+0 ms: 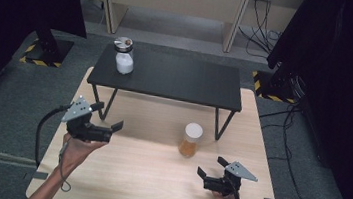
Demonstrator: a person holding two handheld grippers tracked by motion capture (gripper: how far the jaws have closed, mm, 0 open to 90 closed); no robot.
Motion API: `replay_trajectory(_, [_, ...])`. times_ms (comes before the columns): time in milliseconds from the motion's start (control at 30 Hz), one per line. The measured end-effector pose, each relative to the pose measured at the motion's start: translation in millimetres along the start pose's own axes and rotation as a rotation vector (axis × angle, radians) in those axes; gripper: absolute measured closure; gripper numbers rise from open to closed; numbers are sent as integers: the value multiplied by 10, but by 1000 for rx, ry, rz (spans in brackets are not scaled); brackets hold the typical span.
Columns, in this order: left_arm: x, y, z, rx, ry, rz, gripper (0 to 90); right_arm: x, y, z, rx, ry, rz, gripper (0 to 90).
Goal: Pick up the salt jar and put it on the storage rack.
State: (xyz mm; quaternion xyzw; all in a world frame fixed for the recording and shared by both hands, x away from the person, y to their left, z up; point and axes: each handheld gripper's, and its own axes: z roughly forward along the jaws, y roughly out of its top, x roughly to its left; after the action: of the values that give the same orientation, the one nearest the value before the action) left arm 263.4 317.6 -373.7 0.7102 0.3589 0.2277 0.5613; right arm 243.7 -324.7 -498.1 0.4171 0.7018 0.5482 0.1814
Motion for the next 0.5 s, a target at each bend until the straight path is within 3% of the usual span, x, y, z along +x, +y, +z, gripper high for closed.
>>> replay_trajectory(33, [0,0,0,0,0,0,13,0,0,0,0,0,0,5])
replay_trajectory(100, [-57,-149,-41,3,-3,19,14,2,2,1,1,-1,0,5])
replay_trajectory(200, [-55,-304,-85,-10,-37,26,0,4,0,0,0,-2,0,5])
replay_trajectory(267, [-94,-380,-105,-5,-33,47,0,4,0,0,0,-3,1,5])
replay_trajectory(500, [-112,-612,-159,-33,-39,59,0,10,4,1,3,-3,-3,5])
